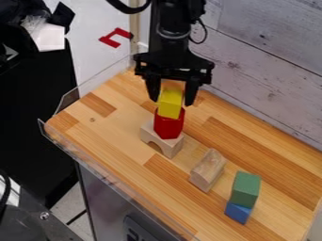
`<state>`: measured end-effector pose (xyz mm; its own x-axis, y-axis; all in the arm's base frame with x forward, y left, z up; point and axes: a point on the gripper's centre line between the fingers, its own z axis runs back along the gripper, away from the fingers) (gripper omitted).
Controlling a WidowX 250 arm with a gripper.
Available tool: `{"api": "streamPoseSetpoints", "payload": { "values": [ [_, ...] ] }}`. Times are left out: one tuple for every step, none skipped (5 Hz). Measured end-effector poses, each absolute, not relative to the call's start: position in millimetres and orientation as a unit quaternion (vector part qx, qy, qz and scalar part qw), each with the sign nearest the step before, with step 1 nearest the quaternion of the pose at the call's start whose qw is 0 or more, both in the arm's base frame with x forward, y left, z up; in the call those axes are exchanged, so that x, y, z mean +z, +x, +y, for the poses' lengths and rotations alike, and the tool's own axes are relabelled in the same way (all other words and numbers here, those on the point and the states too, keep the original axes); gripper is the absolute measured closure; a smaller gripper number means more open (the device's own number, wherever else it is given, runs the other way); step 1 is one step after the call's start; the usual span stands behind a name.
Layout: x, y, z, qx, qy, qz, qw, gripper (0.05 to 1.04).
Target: Take the yellow block off of the green block and put it on top of the red hexagon
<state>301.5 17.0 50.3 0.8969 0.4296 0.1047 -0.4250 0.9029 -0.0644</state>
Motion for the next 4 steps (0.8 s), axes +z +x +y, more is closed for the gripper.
{"api": "streamPoseSetpoints", "payload": {
  "values": [
    [51,301,17,0.225,-0.023,-0.055,0.972,0.077],
    [63,296,17,0.229,-0.025,-0.060,0.971,0.083],
    [98,292,16,0.228,-0.028,-0.106,0.967,0.083],
    [126,286,5,0.214,-0.012,-0.139,0.967,0.083]
  ]
}}
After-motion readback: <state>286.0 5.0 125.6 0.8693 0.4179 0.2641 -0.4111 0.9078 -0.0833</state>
